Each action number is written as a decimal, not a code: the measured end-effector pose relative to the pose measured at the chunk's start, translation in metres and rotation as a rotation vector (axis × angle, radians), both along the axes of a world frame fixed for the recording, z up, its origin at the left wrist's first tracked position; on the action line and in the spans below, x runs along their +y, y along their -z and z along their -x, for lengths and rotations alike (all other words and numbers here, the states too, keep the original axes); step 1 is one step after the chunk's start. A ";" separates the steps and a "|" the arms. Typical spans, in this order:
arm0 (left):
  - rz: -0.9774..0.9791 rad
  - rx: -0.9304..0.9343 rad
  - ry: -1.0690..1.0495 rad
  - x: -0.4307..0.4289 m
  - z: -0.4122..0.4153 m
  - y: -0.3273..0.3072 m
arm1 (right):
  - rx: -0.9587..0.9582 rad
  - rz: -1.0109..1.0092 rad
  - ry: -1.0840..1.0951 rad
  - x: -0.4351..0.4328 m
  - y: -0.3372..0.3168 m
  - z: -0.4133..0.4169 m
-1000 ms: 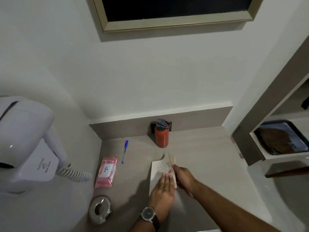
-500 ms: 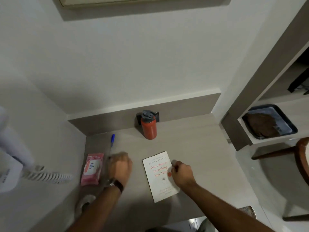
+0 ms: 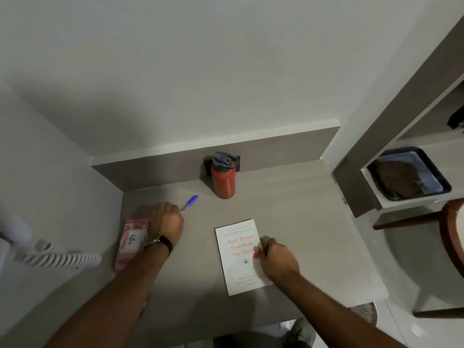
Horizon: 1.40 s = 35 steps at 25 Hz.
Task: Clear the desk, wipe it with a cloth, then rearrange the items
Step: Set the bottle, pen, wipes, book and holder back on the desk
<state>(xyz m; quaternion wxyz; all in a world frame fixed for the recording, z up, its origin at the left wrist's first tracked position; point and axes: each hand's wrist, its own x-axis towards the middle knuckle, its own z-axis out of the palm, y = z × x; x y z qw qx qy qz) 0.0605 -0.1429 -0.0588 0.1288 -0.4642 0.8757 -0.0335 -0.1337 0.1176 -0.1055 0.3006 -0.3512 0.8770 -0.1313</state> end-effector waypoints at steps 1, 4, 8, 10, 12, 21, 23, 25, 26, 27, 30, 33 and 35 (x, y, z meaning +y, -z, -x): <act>0.000 -0.033 0.117 0.014 0.007 -0.002 | -0.024 0.010 0.014 0.003 0.001 0.001; 0.017 -0.012 0.357 0.050 0.040 -0.002 | -0.092 0.037 0.053 0.004 0.002 0.002; 0.032 -0.034 0.418 0.067 0.089 -0.004 | -0.140 0.049 0.063 0.002 0.004 0.003; -0.026 -0.078 0.395 0.069 0.098 0.000 | -0.141 0.042 0.065 0.001 0.006 0.003; -0.041 -0.089 0.377 0.071 0.097 0.002 | -0.137 0.044 0.065 0.001 0.010 0.003; 0.038 0.320 -0.429 0.050 -0.030 -0.020 | -0.199 0.119 0.095 0.011 -0.006 0.011; 0.027 0.244 -0.644 0.041 -0.071 -0.021 | -0.197 0.122 0.116 0.009 -0.013 0.014; -0.035 0.137 -0.730 0.036 -0.093 -0.020 | -0.163 0.084 0.097 0.007 -0.017 0.015; -0.060 0.097 -0.733 0.035 -0.098 -0.019 | -0.152 0.055 0.077 0.005 -0.016 0.013; -0.072 0.078 -0.723 0.035 -0.097 -0.018 | -0.126 0.020 0.045 0.004 -0.014 0.011; -0.077 0.162 -0.656 0.038 -0.082 -0.022 | -0.079 -0.043 0.010 0.003 -0.005 0.003; -0.179 0.336 -0.605 0.046 -0.052 -0.026 | -0.116 -0.033 0.055 0.001 -0.004 0.004; -0.201 0.312 -0.602 0.050 -0.032 -0.026 | -0.132 -0.034 0.078 -0.003 -0.006 0.005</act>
